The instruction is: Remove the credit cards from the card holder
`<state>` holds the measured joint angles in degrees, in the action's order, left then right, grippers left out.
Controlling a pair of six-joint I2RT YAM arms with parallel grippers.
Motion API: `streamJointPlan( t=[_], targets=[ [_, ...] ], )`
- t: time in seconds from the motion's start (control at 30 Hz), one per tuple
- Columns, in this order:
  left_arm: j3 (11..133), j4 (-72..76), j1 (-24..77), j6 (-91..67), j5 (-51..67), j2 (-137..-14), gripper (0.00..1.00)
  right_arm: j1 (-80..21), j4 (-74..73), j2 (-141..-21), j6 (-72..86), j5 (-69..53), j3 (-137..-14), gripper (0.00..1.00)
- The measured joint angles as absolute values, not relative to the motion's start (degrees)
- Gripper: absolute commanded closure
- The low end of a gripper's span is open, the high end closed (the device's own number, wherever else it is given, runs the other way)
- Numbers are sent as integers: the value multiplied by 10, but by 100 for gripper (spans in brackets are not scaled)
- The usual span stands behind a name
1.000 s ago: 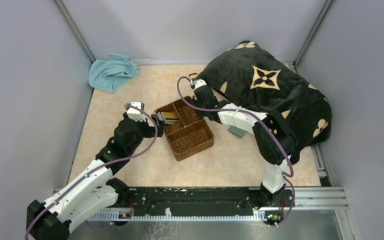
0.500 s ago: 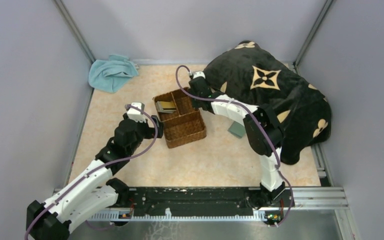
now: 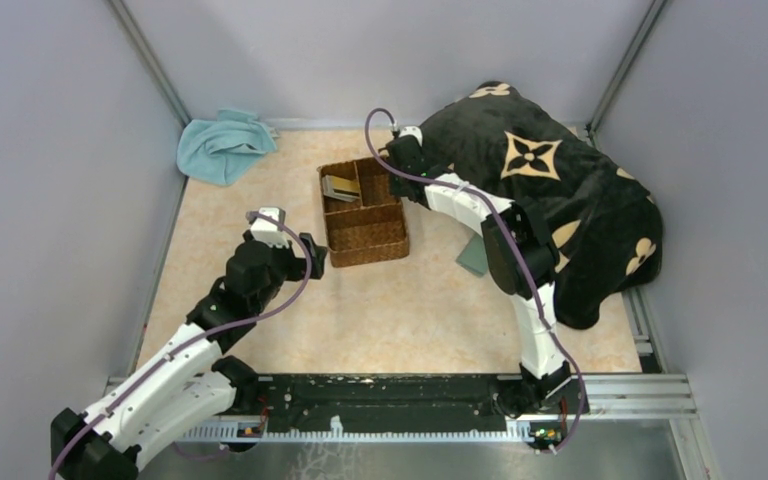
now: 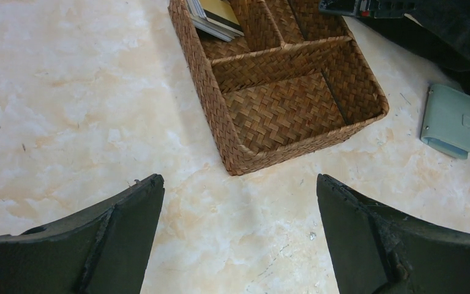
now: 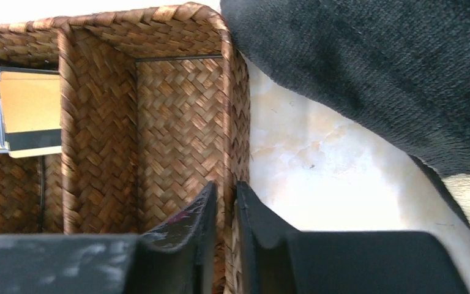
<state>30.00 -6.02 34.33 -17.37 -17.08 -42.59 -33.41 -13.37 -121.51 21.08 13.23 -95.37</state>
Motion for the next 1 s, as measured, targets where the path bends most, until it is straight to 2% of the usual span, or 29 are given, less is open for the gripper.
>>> streamJointPlan(
  t=[0.03,0.2,0.3,0.37,0.47,0.53,0.6,0.63,0.7,0.8,0.9,1.0],
  targets=[
    [300,-63,343,-174,-171,-425,0,-335,-134,-1216,211,132,-954,66],
    [300,-65,343,-180,-171,-421,0,-336,-126,-1213,206,126,-951,50],
    [300,-65,343,-182,-170,-421,0,-337,-116,-1188,196,130,-922,46],
    [300,-64,343,-182,-167,-425,0,-339,-114,-1155,189,138,-892,52],
    [300,-51,344,-179,-152,-448,0,-347,-100,-1081,171,165,-833,74],
    [300,-40,344,-177,-138,-473,0,-357,-85,-1014,159,196,-787,85],
    [301,-32,349,-177,-126,-500,0,-370,-62,-949,147,236,-739,87],
    [302,-30,355,-177,-121,-512,0,-376,-49,-916,141,259,-711,86],
    [308,-31,379,-172,-120,-527,0,-392,-9,-825,132,314,-622,70],
    [333,-33,425,-162,-133,-541,0,-399,28,-713,157,376,-499,62],
    [377,-29,467,-141,-146,-579,0,-379,34,-641,188,381,-396,47],
    [413,-27,479,-130,-148,-646,0,-362,11,-628,224,364,-352,43]
  ],
)
